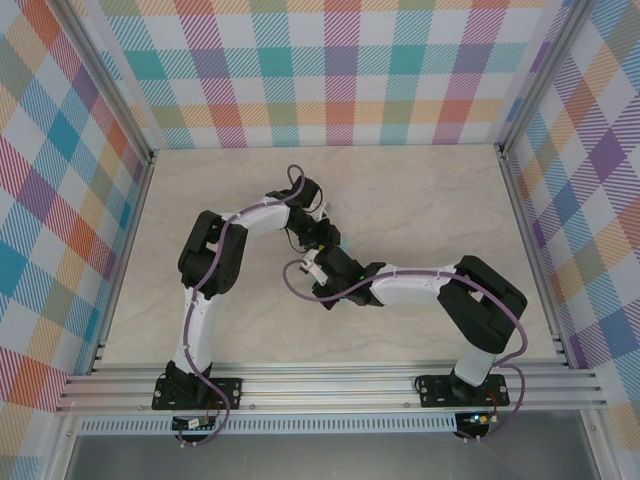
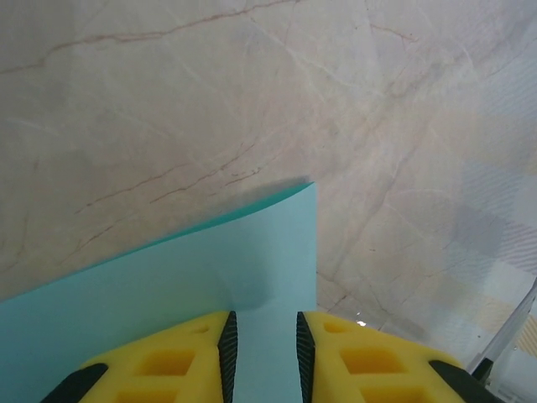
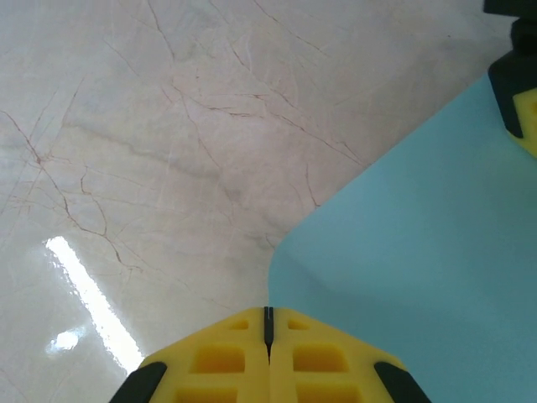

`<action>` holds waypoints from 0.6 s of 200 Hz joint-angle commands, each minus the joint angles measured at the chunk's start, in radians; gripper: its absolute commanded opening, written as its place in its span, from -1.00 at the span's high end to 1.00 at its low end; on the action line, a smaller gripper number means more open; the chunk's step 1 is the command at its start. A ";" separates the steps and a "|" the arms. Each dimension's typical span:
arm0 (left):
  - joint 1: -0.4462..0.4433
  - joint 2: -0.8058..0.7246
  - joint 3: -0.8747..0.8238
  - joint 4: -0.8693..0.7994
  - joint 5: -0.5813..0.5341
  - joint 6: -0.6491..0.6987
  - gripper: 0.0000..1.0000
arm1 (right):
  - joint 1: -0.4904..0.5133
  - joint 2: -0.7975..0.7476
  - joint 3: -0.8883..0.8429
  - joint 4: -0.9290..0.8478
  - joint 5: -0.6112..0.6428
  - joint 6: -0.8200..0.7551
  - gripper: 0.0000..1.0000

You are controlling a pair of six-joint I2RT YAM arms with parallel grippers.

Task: Fold a paper plane with a square sheet of paper (fold left side to right side)
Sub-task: Third fold the triangle at the center of the table.

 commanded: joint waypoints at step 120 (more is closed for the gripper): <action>-0.030 0.077 0.032 -0.103 -0.063 0.071 0.57 | -0.261 0.024 0.047 -0.105 -0.322 0.166 1.00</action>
